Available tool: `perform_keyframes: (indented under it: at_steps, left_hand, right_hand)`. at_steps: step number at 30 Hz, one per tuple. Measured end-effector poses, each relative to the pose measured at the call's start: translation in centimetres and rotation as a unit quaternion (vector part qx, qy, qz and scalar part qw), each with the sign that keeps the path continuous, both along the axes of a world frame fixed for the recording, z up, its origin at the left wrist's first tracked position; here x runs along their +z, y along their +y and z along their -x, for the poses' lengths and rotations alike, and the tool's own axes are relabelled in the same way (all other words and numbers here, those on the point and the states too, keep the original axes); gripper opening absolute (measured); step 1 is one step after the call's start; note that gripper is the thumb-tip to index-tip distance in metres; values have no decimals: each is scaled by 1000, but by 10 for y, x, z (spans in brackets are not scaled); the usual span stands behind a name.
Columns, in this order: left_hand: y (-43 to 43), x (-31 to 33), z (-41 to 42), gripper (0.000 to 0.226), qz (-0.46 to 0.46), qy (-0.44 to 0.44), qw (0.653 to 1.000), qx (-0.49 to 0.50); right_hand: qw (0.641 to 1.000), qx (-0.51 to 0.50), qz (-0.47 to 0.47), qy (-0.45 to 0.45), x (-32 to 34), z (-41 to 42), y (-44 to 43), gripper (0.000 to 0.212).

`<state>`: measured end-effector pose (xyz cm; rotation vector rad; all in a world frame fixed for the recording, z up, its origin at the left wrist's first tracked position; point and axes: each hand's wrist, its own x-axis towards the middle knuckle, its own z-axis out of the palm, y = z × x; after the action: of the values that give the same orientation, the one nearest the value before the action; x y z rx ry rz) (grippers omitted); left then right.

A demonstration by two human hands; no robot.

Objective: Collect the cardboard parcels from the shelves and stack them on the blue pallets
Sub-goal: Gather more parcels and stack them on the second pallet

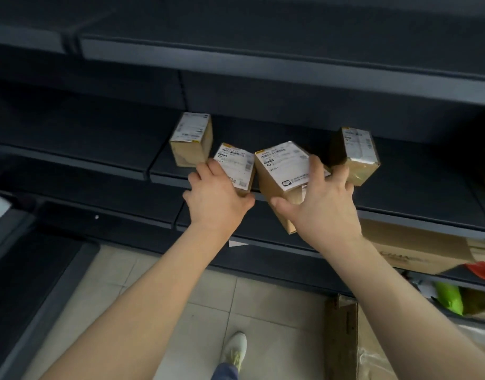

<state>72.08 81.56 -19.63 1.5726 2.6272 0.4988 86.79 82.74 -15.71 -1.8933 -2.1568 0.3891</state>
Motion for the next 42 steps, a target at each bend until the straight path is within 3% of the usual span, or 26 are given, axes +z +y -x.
perform_keyframes:
  at_steps: [9,18,33,42]
  left_hand:
    - [-123,81,37,95,-101,51,982,148]
    - [-225,151,129,90,-182,106,935,285]
    - [-339,213,335,96,-226,189,866,403]
    - [-350,217,420,99,-228,207,849,429]
  right_hand:
    - [988,124,-67,59,55,46,-71,88]
    - [947,273,-111,130,117,166,-127,88]
    - [883,399,-155,194,176,422,-208,88]
    - [871,424,-154,194,179,523,-209,89]
